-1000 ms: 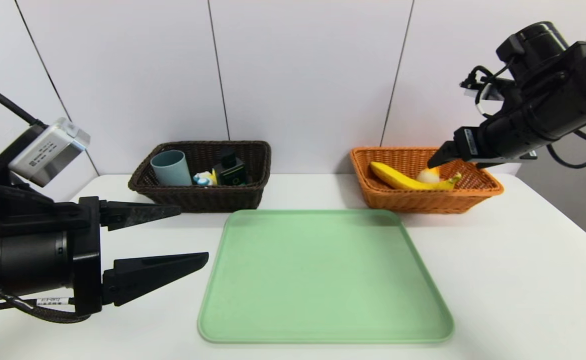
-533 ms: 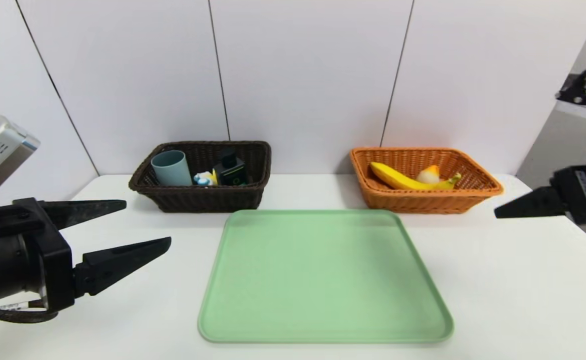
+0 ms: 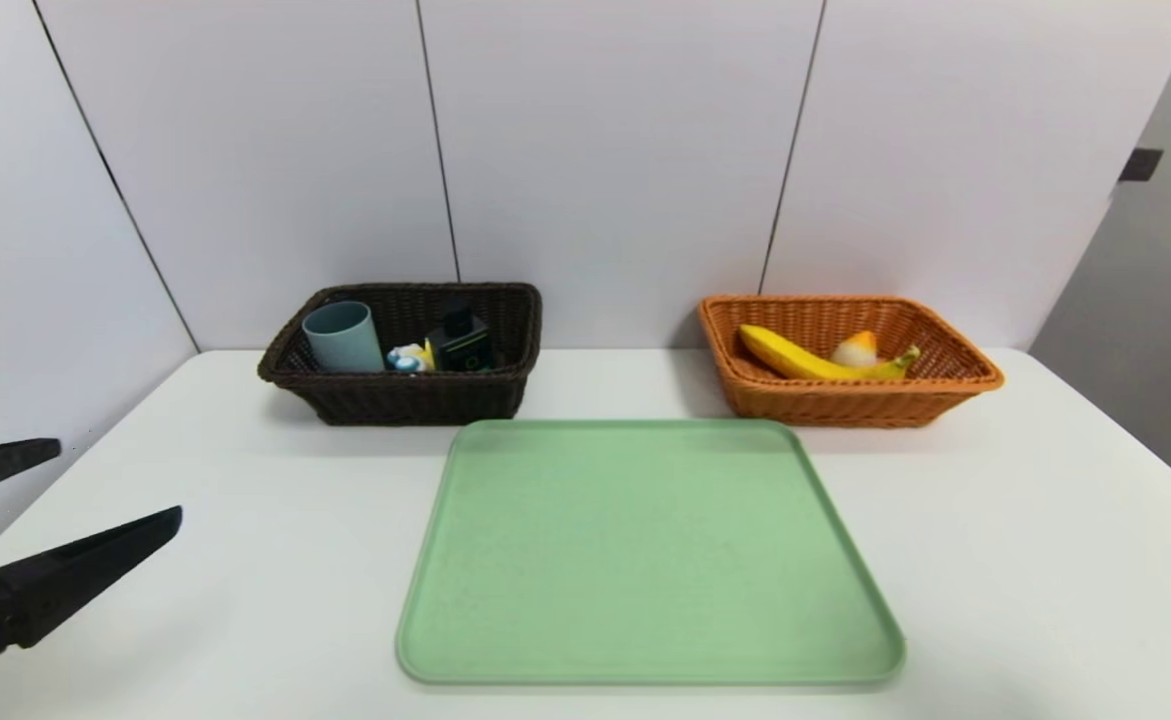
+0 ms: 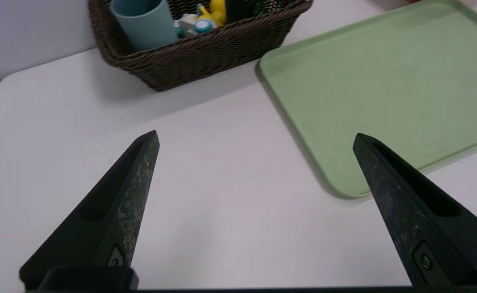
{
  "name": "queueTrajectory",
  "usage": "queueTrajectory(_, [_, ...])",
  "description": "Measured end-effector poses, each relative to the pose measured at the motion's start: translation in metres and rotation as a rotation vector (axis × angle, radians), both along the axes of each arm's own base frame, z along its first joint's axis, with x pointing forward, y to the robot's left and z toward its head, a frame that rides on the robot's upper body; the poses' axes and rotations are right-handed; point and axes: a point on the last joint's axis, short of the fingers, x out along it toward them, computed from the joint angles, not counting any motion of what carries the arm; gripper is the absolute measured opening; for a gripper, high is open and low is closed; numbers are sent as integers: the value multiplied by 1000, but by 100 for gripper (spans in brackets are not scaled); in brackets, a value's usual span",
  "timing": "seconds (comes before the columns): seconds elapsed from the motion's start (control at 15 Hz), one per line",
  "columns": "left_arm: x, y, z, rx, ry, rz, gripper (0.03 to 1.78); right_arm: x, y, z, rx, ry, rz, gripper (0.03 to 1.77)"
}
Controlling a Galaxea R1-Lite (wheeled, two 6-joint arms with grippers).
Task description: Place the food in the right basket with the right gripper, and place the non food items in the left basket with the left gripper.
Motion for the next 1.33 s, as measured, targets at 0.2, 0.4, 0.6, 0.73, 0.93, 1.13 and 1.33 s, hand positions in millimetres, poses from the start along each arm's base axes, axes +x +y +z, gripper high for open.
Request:
queueTrajectory(0.2, [-21, 9, -12, 45, -45, 92, 169, -30, -8, -10, 7, -60, -44, 169])
queueTrajectory(0.4, [-46, 12, -23, 46, -78, 155, 169, -55, -12, -15, -5, -129, -67, 169])
queueTrajectory(0.6, [-67, 12, -37, 39, -89, 178, 169, -80, -14, -24, -13, -182, -91, 169])
queueTrajectory(0.73, [-78, 11, -42, 30, -103, 186, 169, -98, -14, -32, -14, -196, -113, 169])
queueTrajectory(0.93, [-87, 11, -48, 28, -112, 190, 169, -118, -14, -41, -14, -218, -144, 169])
queueTrajectory(1.13, [-94, 10, -54, 27, -128, 195, 169, -132, -13, -57, -38, -250, -144, 169])
queueTrajectory(1.33, [-103, 9, -66, 26, -126, 203, 169, -146, -12, -75, -76, -299, -109, 169])
